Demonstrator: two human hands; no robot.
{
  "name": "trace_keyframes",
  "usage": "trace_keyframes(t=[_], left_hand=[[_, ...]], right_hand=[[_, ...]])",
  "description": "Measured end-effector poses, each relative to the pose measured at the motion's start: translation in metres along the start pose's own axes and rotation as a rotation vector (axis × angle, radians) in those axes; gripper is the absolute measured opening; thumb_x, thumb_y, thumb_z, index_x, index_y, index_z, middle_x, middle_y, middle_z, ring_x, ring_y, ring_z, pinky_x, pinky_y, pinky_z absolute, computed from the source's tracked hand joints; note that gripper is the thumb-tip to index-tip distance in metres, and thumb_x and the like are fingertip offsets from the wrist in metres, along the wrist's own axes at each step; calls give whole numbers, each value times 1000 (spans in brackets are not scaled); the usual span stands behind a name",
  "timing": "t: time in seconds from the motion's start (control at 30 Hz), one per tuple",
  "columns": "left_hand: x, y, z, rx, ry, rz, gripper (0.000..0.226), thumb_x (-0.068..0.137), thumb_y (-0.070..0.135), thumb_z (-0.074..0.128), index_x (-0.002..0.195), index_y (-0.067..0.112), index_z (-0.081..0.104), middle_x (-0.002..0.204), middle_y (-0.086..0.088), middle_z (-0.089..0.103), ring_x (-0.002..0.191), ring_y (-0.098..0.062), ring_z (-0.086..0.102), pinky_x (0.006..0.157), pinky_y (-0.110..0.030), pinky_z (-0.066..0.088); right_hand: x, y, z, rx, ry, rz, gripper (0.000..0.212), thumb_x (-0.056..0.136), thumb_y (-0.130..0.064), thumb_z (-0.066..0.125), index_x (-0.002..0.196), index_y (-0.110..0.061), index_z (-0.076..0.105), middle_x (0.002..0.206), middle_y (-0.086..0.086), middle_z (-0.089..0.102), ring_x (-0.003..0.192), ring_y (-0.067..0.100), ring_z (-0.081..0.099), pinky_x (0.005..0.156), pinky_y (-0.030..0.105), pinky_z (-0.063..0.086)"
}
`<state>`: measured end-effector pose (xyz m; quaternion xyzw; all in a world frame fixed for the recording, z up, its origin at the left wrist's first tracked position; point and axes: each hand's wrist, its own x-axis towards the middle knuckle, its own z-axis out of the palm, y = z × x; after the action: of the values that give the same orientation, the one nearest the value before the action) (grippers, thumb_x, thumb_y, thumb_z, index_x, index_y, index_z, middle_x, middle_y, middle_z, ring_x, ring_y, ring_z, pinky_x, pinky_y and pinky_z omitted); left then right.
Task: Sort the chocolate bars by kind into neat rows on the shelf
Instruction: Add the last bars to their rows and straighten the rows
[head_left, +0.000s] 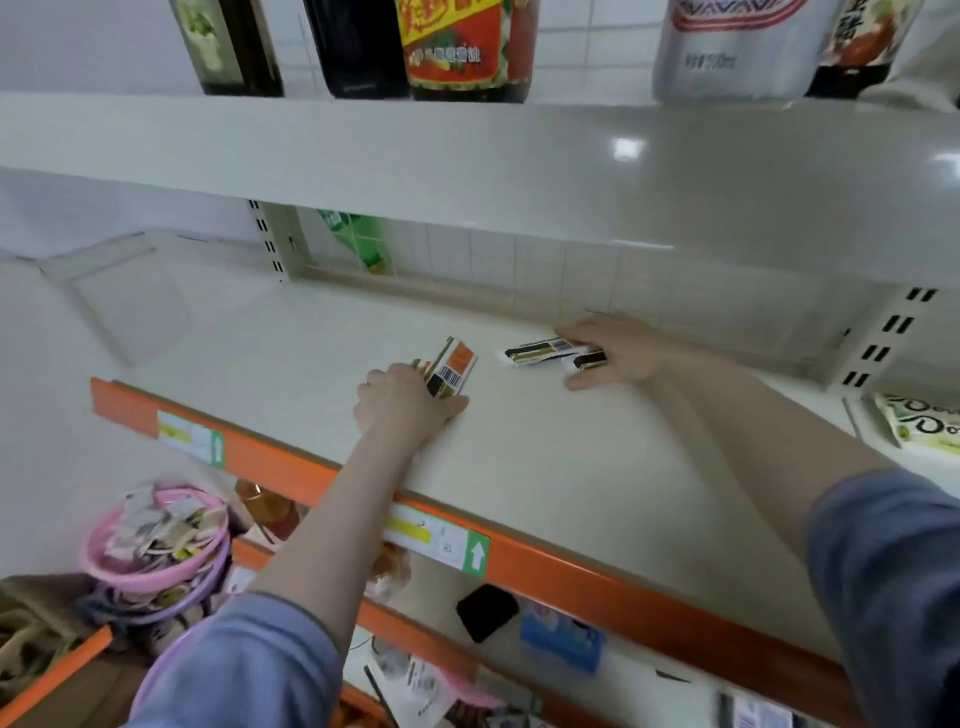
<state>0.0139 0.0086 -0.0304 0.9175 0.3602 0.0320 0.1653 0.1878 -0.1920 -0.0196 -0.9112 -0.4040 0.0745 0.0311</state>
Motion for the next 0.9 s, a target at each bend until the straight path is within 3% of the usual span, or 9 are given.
trace_keyframes(t=[0.1,0.23,0.33,0.47,0.57,0.67,0.83,0.9], left_hand=[[5,-6,-1,-140,-43,25,53,71,50,69,98,11,47,103,-10,59,98,-30,57,77,-33,45],[6,-9,-10,-176,-85,62,30,76,34,66,79,14,44,75,-1,54,75,-23,56,54,-24,36],[9,-11,-19,-323,-137,44,29,74,27,70,87,10,50,74,-3,57,68,-23,58,52,-24,38],[-4,-8,-24,-875,-420,-33,35,77,3,68,109,-4,57,77,-15,69,49,-18,62,47,-23,50],[-10,-5,-17,-1081,-593,-81,26,80,-2,65,106,-5,60,74,-14,69,50,-20,65,46,-25,52],[-15,0,-12,-1148,-669,-95,13,81,-3,64,91,3,62,68,-9,69,52,-20,66,48,-25,54],[-29,12,-11,-1323,-758,-93,17,85,-11,55,83,7,56,76,-11,59,68,-23,60,46,-28,56],[-34,17,-7,-1410,-791,-112,18,85,-11,53,85,7,57,78,-8,58,73,-20,59,56,-34,59]], right_hand=[[-8,0,9,-16,75,81,72,56,-83,42,103,-30,52,104,2,53,109,27,45,94,45,39],[-27,-12,22,70,294,194,53,70,-64,62,92,-16,59,92,8,53,98,30,49,80,34,39],[-37,-23,24,77,321,237,56,74,-63,57,98,-13,57,96,9,56,95,29,52,73,34,41],[-48,-26,15,128,285,243,57,76,-69,46,105,-21,56,96,2,60,90,25,56,70,33,43],[-59,-21,10,234,248,247,51,77,-71,42,87,-24,59,77,-1,63,72,19,57,60,30,40],[-70,-12,8,474,254,205,36,80,-60,50,77,-26,62,63,-3,55,59,15,48,56,29,33],[-93,1,5,465,250,143,14,90,-34,54,79,-33,62,74,-13,61,74,11,56,67,24,40],[-103,6,5,365,228,149,13,89,-30,54,85,-35,65,84,-12,65,79,13,58,72,29,45]])
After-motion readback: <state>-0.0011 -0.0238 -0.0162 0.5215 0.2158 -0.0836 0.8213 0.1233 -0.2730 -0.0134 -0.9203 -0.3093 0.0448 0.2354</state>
